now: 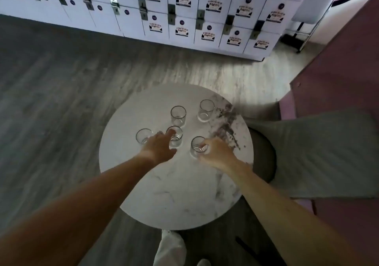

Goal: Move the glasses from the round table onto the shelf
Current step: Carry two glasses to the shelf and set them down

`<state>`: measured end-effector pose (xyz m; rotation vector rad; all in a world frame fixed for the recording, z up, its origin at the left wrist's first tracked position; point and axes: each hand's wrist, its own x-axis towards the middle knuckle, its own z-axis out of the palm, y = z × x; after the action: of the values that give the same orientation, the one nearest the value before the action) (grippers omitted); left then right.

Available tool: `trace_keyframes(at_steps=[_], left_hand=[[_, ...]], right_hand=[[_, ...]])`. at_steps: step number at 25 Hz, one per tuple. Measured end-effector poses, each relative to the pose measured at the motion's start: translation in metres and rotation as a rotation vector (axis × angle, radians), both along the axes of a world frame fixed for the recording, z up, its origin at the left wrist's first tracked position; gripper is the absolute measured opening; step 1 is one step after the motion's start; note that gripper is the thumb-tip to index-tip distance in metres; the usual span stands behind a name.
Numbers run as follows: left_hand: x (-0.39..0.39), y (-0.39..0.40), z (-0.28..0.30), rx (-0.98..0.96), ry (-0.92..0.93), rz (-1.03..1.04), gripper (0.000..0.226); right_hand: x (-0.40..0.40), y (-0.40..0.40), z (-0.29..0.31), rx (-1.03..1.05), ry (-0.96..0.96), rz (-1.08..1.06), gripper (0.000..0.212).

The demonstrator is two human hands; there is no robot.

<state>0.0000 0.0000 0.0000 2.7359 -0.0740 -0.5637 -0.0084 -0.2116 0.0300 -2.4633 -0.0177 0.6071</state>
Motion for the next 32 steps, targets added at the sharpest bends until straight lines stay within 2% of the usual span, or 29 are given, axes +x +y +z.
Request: trace_keyframes(at_steps=[6, 10, 15, 19, 22, 25, 27, 29, 32], left_hand=[[0.018, 0.000, -0.024, -0.016, -0.146, 0.014, 0.019], [0.025, -0.003, -0.021, -0.077, -0.193, -0.017, 0.013], [0.037, -0.023, 0.028, -0.232, -0.288, -0.215, 0.016], [0.043, -0.083, 0.104, -0.318, -0.417, -0.429, 0.015], [0.031, -0.144, 0.165, -0.398, -0.471, -0.556, 0.017], [-0.015, -0.216, 0.220, -0.465, -0.528, -0.682, 0.026], [-0.064, -0.267, 0.253, -0.551, -0.555, -0.770, 0.028], [-0.122, -0.319, 0.281, -0.620, -0.565, -0.892, 0.020], [-0.216, -0.389, 0.311, -0.702, -0.519, -1.069, 0.018]], right_hand=[[0.006, 0.000, -0.030, -0.087, -0.119, 0.045, 0.026], [0.005, 0.000, -0.028, -0.104, -0.171, 0.033, 0.024], [-0.002, -0.026, 0.023, -0.058, -0.252, -0.099, 0.019], [-0.028, -0.081, 0.092, -0.071, -0.370, -0.271, 0.027], [-0.077, -0.127, 0.139, -0.102, -0.500, -0.419, 0.029], [-0.155, -0.178, 0.183, -0.171, -0.594, -0.565, 0.026], [-0.224, -0.213, 0.212, -0.206, -0.645, -0.665, 0.026], [-0.303, -0.246, 0.238, -0.250, -0.691, -0.778, 0.024], [-0.422, -0.279, 0.270, -0.358, -0.755, -0.940, 0.016]])
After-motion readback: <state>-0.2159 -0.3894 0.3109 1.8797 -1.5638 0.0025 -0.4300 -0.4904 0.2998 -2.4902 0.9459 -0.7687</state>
